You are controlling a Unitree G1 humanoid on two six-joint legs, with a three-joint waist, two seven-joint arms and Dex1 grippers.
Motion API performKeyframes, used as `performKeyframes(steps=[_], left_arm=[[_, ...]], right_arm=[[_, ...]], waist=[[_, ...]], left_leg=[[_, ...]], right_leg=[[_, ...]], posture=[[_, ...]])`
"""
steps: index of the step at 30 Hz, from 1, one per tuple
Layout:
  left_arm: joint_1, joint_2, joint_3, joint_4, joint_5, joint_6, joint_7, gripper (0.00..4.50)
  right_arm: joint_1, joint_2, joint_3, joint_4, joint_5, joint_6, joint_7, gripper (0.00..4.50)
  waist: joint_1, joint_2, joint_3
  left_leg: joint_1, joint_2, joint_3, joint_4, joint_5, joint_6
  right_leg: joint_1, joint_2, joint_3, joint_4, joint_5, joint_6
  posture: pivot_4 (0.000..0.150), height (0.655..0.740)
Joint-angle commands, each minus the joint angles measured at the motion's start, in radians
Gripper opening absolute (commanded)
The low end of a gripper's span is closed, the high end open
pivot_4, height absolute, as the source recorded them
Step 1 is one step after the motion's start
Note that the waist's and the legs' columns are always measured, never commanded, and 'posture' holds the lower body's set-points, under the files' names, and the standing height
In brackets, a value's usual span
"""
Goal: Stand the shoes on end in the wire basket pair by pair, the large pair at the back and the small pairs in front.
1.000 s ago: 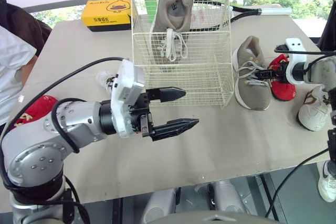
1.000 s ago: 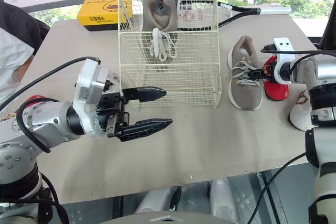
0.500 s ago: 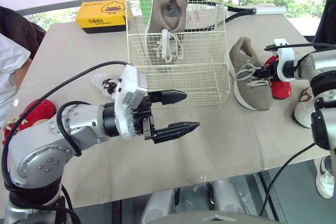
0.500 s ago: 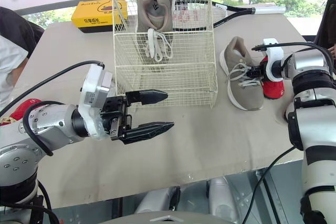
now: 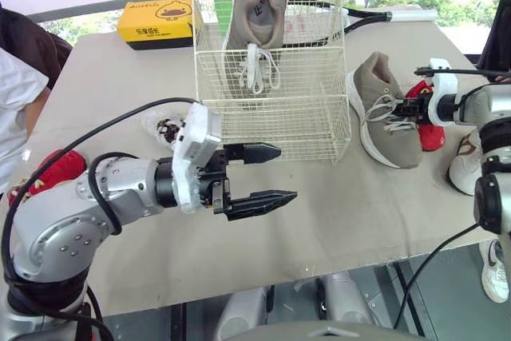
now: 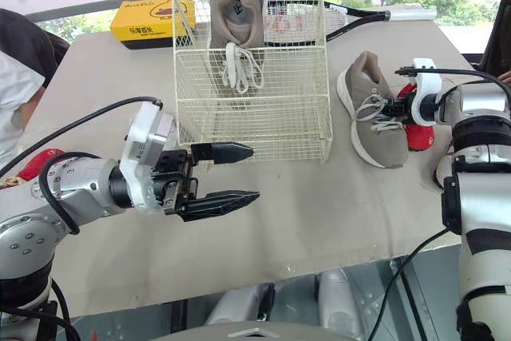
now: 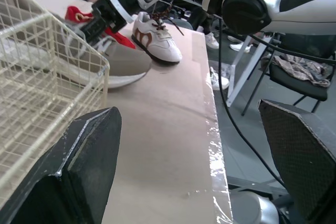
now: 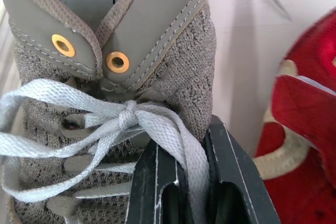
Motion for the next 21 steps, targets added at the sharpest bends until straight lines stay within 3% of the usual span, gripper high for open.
performKeyframes(steps=[1,11,12,15,17,21], left_arm=[[-0.008,0.011,0.008,0.003,0.003,-0.026,-0.015,4.5],[-0.012,0.012,0.006,0.011,-0.004,-0.025,-0.025,4.5],[-0.01,0.011,0.006,0.009,-0.003,-0.026,-0.025,4.5],[-0.008,0.009,0.007,0.009,-0.006,-0.026,-0.021,4.5],[-0.006,0.005,0.013,0.012,-0.013,-0.027,-0.013,4.5],[0.002,0.005,0.024,0.01,-0.021,-0.03,-0.008,4.5]], right_arm=[[0.052,-0.015,-0.092,-0.215,0.053,0.061,-0.053,0.03],[0.19,0.015,-0.143,-0.466,0.082,0.074,-0.147,0.03],[0.195,0.014,-0.14,-0.473,0.083,0.071,-0.147,0.03],[0.203,0.016,-0.146,-0.488,0.094,0.074,-0.152,0.03],[0.199,0.027,-0.184,-0.488,0.112,0.099,-0.179,0.03],[0.215,0.019,-0.257,-0.549,0.141,0.122,-0.233,0.03]], waist=[[0.0,0.0,0.0],[-0.007,0.001,0.0],[-0.012,0.002,0.0],[-0.027,0.007,0.001],[-0.023,0.009,0.0],[0.007,0.011,0.001]], left_leg=[[-0.001,0.0,0.0,0.0,0.0,0.0],[-0.004,-0.001,-0.001,-0.001,0.0,0.0],[-0.005,-0.003,-0.006,-0.001,0.0,0.0],[-0.015,-0.018,-0.043,0.002,0.003,0.0],[-0.016,-0.041,-0.081,0.003,0.011,-0.002],[-0.013,-0.04,-0.068,0.003,0.012,-0.002]], right_leg=[[-0.001,0.0,0.0,0.0,0.0,0.0],[-0.003,-0.001,-0.001,0.001,0.0,0.0],[-0.002,-0.004,-0.005,0.001,0.0,0.0],[0.008,-0.021,-0.043,0.005,-0.001,0.001],[0.01,-0.028,-0.057,0.003,-0.005,0.005],[0.009,-0.032,-0.045,0.001,-0.005,0.006]], posture=[[0.15,0.74],[0.15,0.74],[0.15,0.74],[0.15,0.74],[0.15,0.74],[0.15,0.74]])
